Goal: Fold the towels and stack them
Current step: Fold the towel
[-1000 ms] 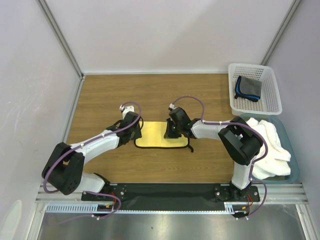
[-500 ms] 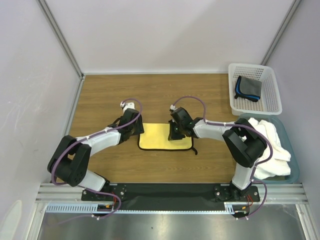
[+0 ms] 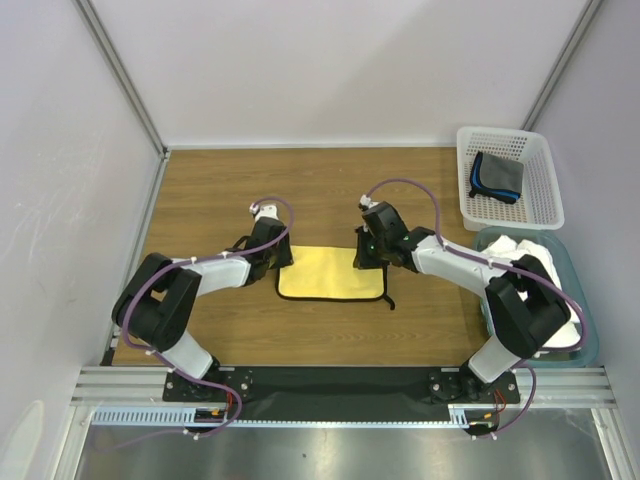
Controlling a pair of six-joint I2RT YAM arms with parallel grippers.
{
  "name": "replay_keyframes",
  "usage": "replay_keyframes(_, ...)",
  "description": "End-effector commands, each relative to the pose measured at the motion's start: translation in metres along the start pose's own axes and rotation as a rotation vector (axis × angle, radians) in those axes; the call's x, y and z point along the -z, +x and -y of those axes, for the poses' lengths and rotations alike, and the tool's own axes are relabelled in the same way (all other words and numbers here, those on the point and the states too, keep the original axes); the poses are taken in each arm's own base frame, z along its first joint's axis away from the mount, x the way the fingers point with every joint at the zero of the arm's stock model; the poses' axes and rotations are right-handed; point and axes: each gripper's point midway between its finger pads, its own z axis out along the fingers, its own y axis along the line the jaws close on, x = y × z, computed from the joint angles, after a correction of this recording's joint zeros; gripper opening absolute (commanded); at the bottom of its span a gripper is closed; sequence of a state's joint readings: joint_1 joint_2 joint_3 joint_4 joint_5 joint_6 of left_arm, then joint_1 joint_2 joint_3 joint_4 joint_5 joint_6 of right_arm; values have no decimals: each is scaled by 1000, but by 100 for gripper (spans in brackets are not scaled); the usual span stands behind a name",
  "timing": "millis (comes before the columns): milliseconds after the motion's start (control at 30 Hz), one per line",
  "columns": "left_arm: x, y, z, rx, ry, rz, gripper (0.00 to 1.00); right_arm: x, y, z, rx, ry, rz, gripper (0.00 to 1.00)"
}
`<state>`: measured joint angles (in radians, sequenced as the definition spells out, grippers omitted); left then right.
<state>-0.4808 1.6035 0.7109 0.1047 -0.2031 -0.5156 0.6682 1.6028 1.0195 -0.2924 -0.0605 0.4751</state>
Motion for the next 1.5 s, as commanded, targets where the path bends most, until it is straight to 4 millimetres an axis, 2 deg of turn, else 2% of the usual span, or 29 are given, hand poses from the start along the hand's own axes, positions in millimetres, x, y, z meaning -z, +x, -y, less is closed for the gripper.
replay_keyframes(0, -4, -6, 4, 23, 18, 24, 45, 8, 3, 23, -4, 66, 5, 0)
replay_keyframes(133, -6, -4, -1, 11, 1, 25, 46, 1, 9, 28, -19, 71, -11, 0)
replay_keyframes(233, -9, -4, 4, 8, 26, 23, 48, -5, 12, 28, -17, 68, -25, 0)
replay_keyframes(300, -10, -6, 10, 14, 56, 32, 46, -10, 16, 30, -15, 75, -41, 0)
replay_keyframes(333, -12, -1, 12, 14, 71, 18, 45, -11, 15, 31, -14, 77, -38, 0)
replay_keyframes(433, -14, 1, 15, 22, 101, 20, 27, -17, 20, 33, -15, 79, -52, 0)
replay_keyframes(467, -14, 2, 16, 22, 108, 19, 14, -18, 21, 34, -19, 79, -56, 0)
replay_keyframes(567, -11, 1, 12, 23, 92, 31, 0, -25, 27, 37, -20, 91, -67, 0)
replay_keyframes(767, 14, -15, 9, 9, 83, 79, 0, -40, 35, 33, -24, 76, -88, 0)
replay_keyframes(800, 22, -22, 11, 20, 84, 104, 0, -42, 36, 30, -30, 67, -87, 0)
replay_keyframes(867, 34, -23, 14, 11, 77, 113, 0, -47, 40, 26, -35, 56, -98, 0)
replay_keyframes(933, 51, -32, 23, 2, 76, 160, 0, -51, 43, 20, -41, 42, -102, 0)
replay_keyframes(1000, 61, -30, 26, 0, 57, 156, 0, -56, 47, 15, -52, 32, -108, 0)
replay_keyframes(1067, 72, -36, 37, 11, 67, 168, 0, -59, 52, 10, -83, 17, -123, 0)
replay_keyframes(1100, 74, -31, 37, 34, 56, 146, 0, -61, 52, 6, -87, 4, -115, 0)
replay_keyframes(1233, 82, -28, 59, 91, 59, 118, 0, -69, 51, -1, -126, -10, -103, 0)
replay_keyframes(1367, 74, -16, 77, 182, 35, 64, 0, -78, 46, -7, -167, -25, -84, 0)
replay_keyframes(1467, 71, -17, 91, 234, 32, 44, 0, -83, 45, -11, -191, -37, -81, 0)
